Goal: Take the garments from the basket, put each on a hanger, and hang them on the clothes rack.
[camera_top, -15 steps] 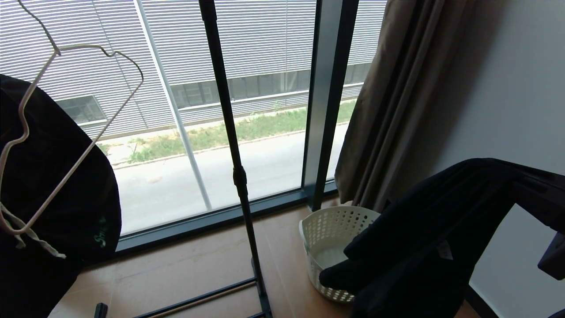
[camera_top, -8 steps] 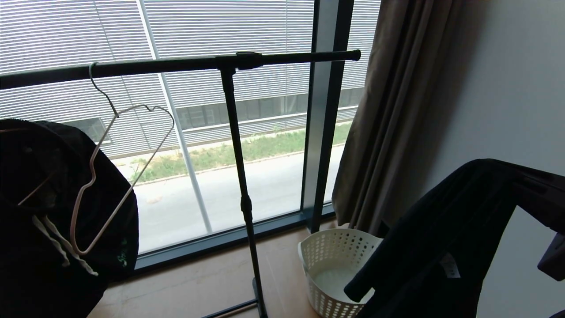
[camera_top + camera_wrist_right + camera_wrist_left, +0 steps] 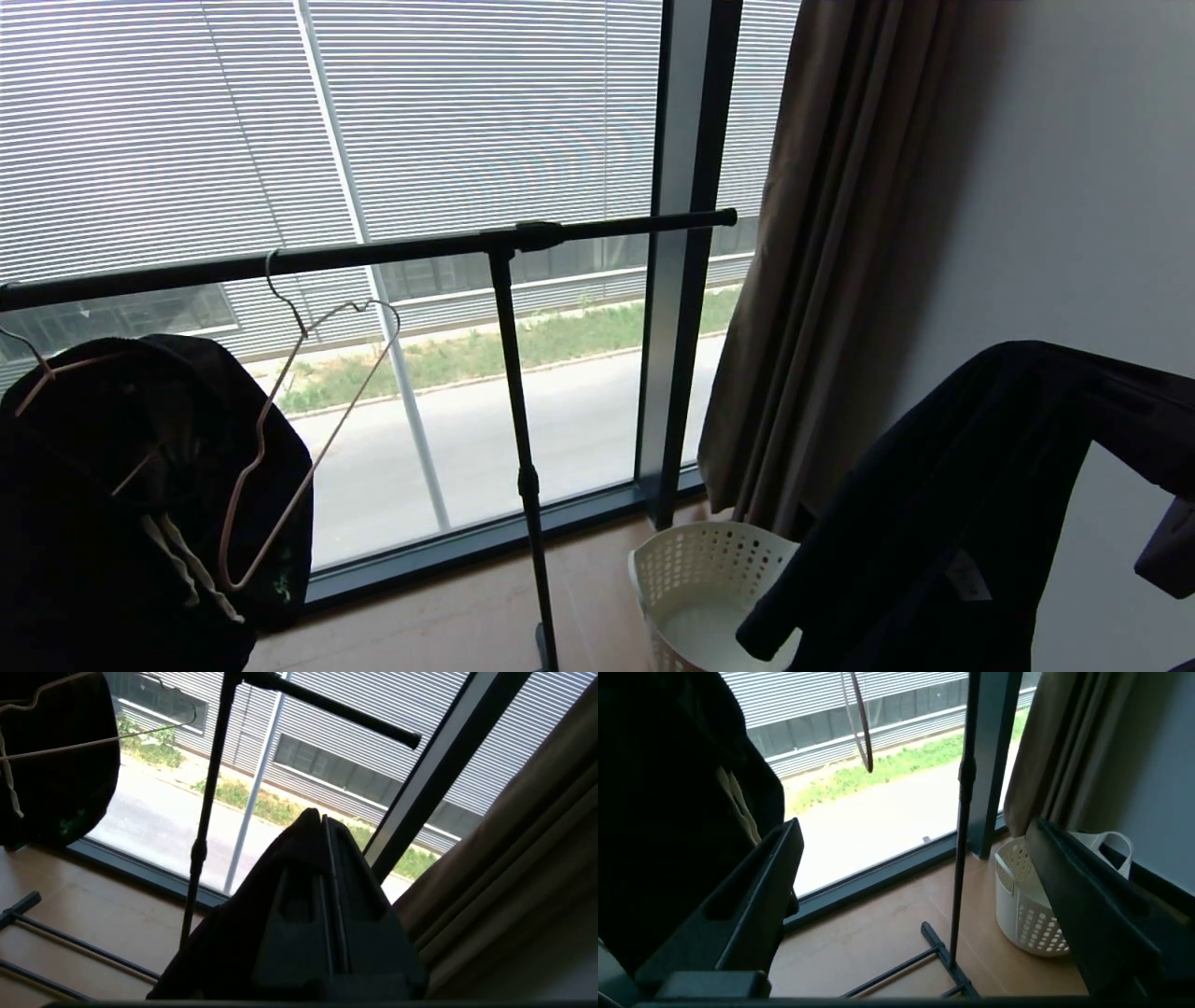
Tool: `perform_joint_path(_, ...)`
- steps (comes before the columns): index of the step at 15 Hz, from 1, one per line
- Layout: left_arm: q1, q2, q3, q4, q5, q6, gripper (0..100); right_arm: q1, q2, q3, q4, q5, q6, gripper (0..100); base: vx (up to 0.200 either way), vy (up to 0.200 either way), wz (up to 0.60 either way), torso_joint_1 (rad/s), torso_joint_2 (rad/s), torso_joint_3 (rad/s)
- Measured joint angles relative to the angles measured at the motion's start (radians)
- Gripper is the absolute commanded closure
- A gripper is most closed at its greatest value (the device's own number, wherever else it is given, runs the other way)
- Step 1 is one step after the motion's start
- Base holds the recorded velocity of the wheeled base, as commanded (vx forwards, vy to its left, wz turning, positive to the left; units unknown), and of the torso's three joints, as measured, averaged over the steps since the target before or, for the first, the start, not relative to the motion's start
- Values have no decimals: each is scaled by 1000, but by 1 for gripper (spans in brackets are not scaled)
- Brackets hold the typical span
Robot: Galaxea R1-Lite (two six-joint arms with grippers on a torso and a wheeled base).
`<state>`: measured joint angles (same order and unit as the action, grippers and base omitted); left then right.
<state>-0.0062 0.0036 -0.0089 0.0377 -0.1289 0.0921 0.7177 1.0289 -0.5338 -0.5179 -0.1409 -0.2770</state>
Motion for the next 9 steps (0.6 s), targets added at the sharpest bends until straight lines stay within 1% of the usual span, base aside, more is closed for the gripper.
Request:
perform_joint_path(3, 0, 0, 0, -1, -1, 2, 0, 0, 0, 1, -6, 0, 0, 100, 0, 0, 0, 177, -408, -240)
perform_joint_path(5, 0, 0, 0, -1, -1, 2, 0, 0, 0, 2, -6, -1, -8, 100, 0, 0, 0, 137, -332, -181)
perform_joint_path(7, 0, 0, 0, -1, 4, -2, 0, 0, 1, 3, -5, -1, -19, 100, 0, 0, 0, 18, -33, -23)
perform_joint_path(9, 0, 0, 1, -1, 2, 1, 0, -11, 2, 3, -6, -1, -20, 100, 0, 0, 600, 12, -10, -7)
